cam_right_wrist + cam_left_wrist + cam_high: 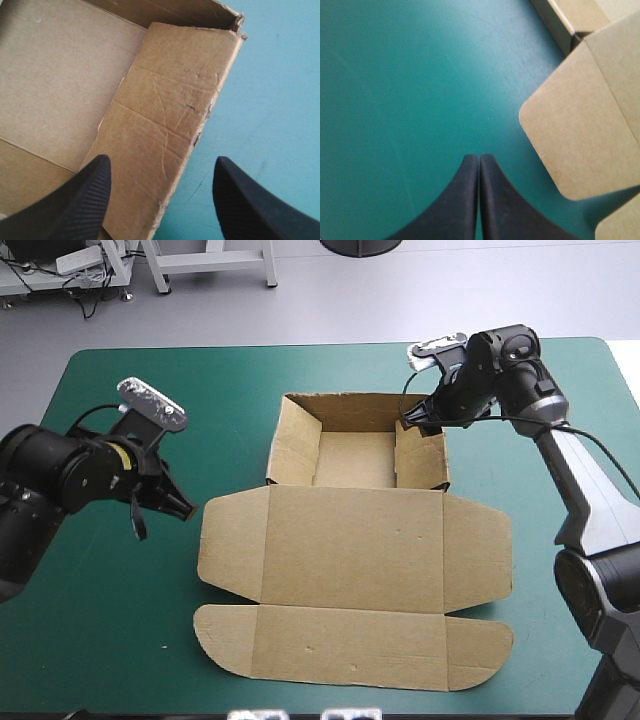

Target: Fold the box

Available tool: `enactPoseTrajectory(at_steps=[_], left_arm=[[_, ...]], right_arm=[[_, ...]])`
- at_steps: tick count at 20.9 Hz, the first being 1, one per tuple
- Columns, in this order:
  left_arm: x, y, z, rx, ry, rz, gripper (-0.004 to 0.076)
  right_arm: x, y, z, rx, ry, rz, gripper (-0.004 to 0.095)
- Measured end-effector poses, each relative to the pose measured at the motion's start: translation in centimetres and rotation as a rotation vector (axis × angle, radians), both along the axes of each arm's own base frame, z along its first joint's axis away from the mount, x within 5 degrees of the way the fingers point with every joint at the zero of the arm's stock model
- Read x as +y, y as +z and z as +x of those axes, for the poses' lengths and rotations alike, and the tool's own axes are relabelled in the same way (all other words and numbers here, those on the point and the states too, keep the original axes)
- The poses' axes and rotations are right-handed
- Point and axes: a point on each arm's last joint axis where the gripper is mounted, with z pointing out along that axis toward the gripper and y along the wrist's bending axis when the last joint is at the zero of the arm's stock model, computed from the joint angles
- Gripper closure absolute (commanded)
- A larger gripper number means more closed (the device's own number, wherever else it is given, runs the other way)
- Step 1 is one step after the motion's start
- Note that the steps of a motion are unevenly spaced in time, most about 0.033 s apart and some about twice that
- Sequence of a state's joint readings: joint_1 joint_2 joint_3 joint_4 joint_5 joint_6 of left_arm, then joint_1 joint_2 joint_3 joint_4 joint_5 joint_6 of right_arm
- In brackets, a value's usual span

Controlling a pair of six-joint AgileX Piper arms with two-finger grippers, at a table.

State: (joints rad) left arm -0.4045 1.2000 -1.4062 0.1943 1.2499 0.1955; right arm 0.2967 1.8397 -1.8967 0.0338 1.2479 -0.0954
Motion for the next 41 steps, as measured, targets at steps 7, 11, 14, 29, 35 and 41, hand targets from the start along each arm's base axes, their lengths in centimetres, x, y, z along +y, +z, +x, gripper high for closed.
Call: enactPoseTrajectory(at_steps=[7,11,14,29,35,41], left_arm=[[3.3,-1.1,-7.7,-0.065,0.067,-0.085,0.0729],[5.0,0.4,-11.9,-0.196,0.078,-0.168,0.0729],[5.4,0.8,-13.2,-0.227,0.078,-0.210,0.0730],[5.3,-0.2,-12.9,-0.192,0.085,-0.205,0.0729],[5.0,-2.3,-12.4,-0.122,0.108,-0.188,0.0730],[5.0,-2.4,-12.4,-0.118,0.112,-0.189,0.0730]], right_arm=[[-0.2,-4.3,2.4,0.102,-0.056,-0.019,0.0340],[-2.4,-5.2,3.6,0.162,-0.167,0.108,0.0342],[-2.5,-6.3,4.0,0.199,-0.216,0.136,0.0342],[-1.7,-11.5,5.8,0.316,-0.186,0.140,0.0928],[-2.2,-10.3,6.5,0.235,-0.141,0.050,0.0928],[-6.2,-7.2,8.0,0.094,-0.210,-0.056,0.0928]])
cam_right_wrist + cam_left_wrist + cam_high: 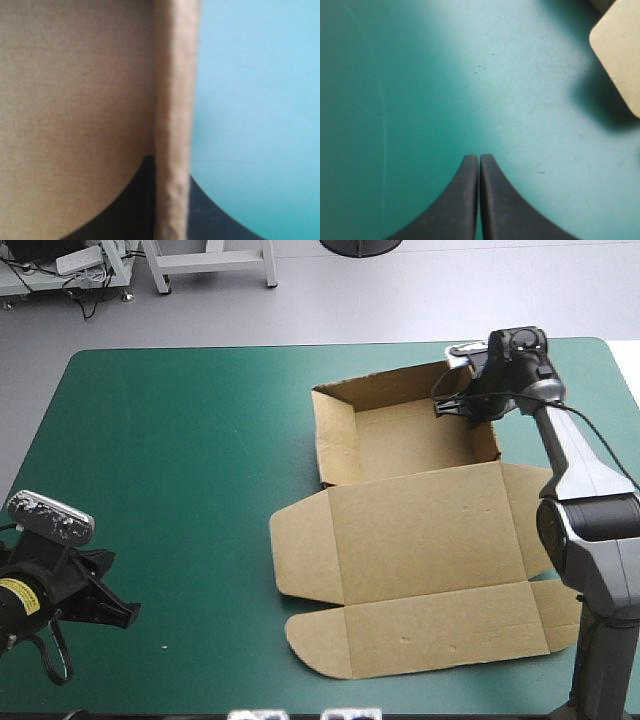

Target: Fold the box

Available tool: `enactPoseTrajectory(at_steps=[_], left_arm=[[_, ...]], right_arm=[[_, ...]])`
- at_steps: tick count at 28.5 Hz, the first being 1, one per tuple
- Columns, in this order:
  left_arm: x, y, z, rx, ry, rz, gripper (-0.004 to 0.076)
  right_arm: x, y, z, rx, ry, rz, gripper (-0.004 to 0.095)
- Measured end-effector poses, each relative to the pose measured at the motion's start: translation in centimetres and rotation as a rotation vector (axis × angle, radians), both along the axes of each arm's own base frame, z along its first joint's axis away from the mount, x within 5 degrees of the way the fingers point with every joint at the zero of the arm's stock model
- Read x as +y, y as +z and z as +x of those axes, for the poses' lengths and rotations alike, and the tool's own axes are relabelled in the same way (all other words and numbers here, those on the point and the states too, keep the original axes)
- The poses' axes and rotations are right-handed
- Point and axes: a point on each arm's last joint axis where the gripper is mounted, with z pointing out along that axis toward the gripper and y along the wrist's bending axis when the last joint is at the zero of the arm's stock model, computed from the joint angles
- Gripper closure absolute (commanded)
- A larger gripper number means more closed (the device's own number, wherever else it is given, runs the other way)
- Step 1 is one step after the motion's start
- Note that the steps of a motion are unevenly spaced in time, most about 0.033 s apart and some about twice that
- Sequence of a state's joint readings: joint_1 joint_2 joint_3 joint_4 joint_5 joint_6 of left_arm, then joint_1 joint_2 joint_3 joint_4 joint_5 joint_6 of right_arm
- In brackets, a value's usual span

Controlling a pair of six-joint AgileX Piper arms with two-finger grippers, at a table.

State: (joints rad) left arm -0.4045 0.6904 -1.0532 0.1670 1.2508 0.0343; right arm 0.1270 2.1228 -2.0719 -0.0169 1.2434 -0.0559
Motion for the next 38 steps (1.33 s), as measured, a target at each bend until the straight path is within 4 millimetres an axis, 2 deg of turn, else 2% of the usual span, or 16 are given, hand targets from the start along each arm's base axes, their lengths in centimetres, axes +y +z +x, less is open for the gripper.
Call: enactPoseTrajectory(at_steps=[3,7,14,17,20,26,28,34,36,38], left_arm=[[0.0,0.0,0.0,0.000,0.000,0.000,0.0730],[0.1,0.0,0.0,-0.003,0.004,0.008,0.0729],[0.2,0.0,0.1,-0.010,0.015,0.022,0.0730],[0.2,0.0,0.1,-0.010,0.016,0.021,0.0729],[0.2,0.0,0.1,-0.010,0.019,0.018,0.0729],[0.2,0.0,0.1,-0.010,0.020,0.016,0.0729],[0.2,0.0,0.1,-0.010,0.020,0.016,0.0730],[0.2,0.0,0.1,-0.008,0.024,0.009,0.0729],[0.2,0.0,0.1,-0.008,0.024,0.008,0.0730],[0.2,0.0,0.1,-0.007,0.025,0.005,0.0729]], right_arm=[[-6.7,0.8,0.5,-0.031,-0.140,-0.040,0.0928],[-13.4,0.9,-0.2,-0.028,-0.283,-0.058,0.0928],[-25.2,0.9,-3.8,-0.032,-0.554,0.018,0.0927],[-28.8,0.9,-5.7,-0.045,-0.627,0.068,0.0926],[-30.3,0.5,-6.3,-0.048,-0.653,0.105,0.0926],[-30.2,-0.7,-5.7,-0.035,-0.638,0.155,0.0911],[-30.1,-0.9,-5.6,-0.035,-0.622,0.164,0.0839],[-30.0,-0.8,-5.5,-0.040,-0.594,0.170,0.0515],[-30.0,-0.8,-5.5,-0.039,-0.597,0.166,0.0439],[-30.0,-0.8,-5.5,-0.039,-0.603,0.168,0.0404]])
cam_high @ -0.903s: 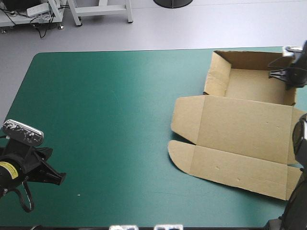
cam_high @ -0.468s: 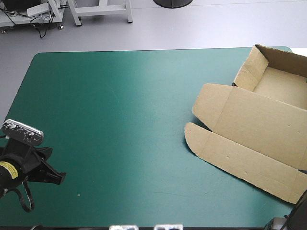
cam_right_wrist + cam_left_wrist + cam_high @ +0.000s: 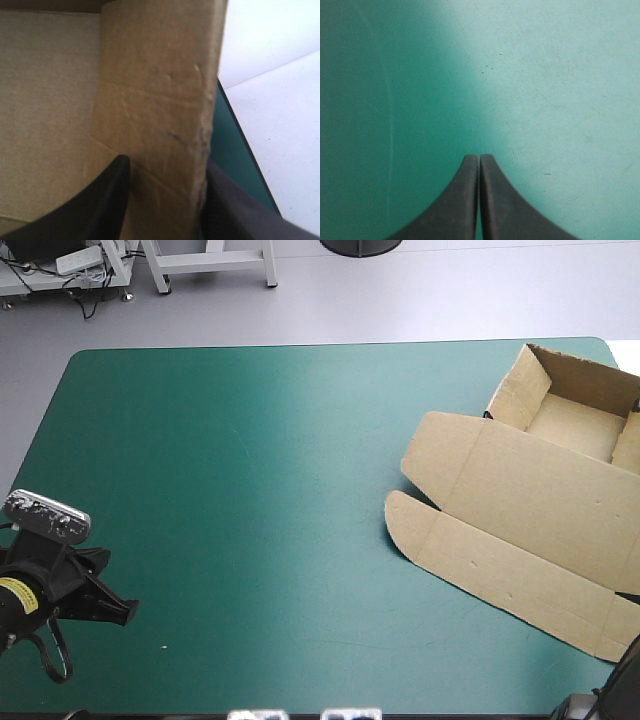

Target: Fold the box

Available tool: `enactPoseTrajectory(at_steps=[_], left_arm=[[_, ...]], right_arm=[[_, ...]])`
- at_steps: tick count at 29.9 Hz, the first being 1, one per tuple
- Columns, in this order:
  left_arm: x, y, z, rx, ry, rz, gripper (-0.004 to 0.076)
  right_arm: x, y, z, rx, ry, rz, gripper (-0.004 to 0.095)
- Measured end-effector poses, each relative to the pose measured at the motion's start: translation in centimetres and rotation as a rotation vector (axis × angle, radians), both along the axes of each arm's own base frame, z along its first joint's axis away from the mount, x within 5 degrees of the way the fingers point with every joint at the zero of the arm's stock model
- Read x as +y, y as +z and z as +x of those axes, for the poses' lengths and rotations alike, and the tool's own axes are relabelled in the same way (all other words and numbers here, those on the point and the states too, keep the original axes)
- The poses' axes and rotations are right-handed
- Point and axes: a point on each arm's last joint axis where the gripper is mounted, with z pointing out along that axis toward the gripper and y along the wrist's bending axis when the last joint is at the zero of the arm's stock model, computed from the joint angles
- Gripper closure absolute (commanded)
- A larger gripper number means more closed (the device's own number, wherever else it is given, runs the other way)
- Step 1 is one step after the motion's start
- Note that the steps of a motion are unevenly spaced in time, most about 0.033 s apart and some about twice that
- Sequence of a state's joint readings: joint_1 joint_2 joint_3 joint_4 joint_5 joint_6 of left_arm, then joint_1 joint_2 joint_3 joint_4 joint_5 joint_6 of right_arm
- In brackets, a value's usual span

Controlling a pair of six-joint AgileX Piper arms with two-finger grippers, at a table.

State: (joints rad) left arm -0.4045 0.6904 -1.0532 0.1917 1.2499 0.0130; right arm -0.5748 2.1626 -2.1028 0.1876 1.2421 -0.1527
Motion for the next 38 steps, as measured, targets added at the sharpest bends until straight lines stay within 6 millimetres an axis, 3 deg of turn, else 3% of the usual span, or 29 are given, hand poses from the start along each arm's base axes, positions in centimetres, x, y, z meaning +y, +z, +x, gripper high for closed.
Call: enactPoseTrajectory(at_steps=[8,11,15,20,29,33,38], left_arm=[[-0.2,0.0,-0.1,0.008,-0.010,-0.020,0.0730],[-0.2,0.0,-0.1,0.009,-0.011,-0.022,0.0730],[-0.2,0.0,-0.1,0.009,-0.011,-0.022,0.0730],[-0.2,0.0,-0.1,0.010,-0.011,-0.022,0.0730],[-0.3,-0.1,-0.1,0.014,-0.017,-0.033,0.0731],[-0.4,-0.1,-0.1,0.018,-0.022,-0.042,0.0731],[-0.3,0.0,-0.1,0.012,-0.015,-0.029,0.0733]], right_arm=[[0.1,0.4,-0.1,-0.009,-0.007,-0.003,0.0425],[0.2,1.7,-0.3,-0.039,-0.006,-0.017,0.0581],[0.8,4.5,-0.4,-0.124,0.004,-0.023,0.0931],[2.4,7.7,-1.0,-0.236,0.072,0.001,0.0922],[5.4,11.9,-2.0,-0.363,0.131,0.035,0.0922],[8.7,13.5,-1.7,-0.399,0.206,0.036,0.0921],[14.9,14.7,-0.8,-0.410,0.355,0.019,0.0922]])
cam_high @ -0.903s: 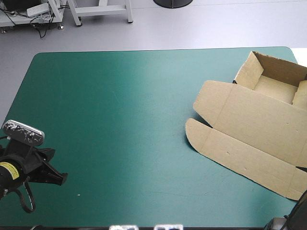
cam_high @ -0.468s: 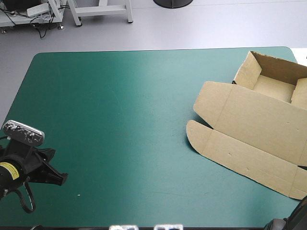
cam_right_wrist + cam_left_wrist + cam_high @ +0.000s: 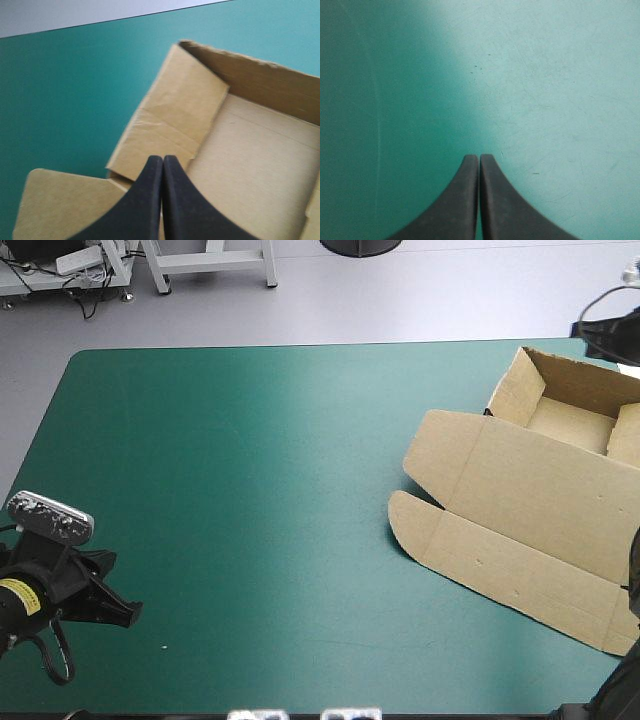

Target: Fold the box

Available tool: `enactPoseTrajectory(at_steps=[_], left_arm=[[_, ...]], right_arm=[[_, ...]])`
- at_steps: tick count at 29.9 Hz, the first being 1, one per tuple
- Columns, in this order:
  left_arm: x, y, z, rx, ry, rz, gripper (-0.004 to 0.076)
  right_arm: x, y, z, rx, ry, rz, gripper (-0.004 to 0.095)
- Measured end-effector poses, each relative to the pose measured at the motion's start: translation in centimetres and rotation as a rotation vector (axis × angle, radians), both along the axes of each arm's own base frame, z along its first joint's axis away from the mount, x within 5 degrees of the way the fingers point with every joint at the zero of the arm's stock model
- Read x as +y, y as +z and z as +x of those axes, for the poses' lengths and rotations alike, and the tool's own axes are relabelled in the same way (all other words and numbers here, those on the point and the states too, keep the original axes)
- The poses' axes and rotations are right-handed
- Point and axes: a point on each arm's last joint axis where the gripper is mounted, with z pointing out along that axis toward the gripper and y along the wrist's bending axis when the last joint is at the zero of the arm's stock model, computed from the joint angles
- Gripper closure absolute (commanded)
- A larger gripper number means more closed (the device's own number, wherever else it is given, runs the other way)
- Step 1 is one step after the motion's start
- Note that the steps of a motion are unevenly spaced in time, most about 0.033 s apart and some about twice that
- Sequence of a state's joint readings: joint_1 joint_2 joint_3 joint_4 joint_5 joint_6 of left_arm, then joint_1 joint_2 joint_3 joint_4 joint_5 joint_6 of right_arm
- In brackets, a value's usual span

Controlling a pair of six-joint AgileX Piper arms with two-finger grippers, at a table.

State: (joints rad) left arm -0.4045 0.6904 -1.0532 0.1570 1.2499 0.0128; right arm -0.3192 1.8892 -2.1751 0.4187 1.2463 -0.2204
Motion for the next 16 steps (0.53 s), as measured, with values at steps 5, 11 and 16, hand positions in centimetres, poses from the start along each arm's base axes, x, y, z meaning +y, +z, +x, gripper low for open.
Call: enactPoseTrajectory(at_steps=[5,11,16], left_arm=[[0.0,0.0,0.0,-0.002,0.002,0.004,0.0733],[0.0,0.0,0.0,-0.002,0.002,0.004,0.0733],[0.0,0.0,0.0,-0.001,0.005,0.001,0.0733]], right_arm=[[9.0,0.2,0.9,0.005,0.210,-0.069,0.0922],[17.3,-0.2,0.1,0.016,0.366,-0.236,0.0922],[20.0,-0.5,-1.6,0.035,0.435,-0.274,0.0922]])
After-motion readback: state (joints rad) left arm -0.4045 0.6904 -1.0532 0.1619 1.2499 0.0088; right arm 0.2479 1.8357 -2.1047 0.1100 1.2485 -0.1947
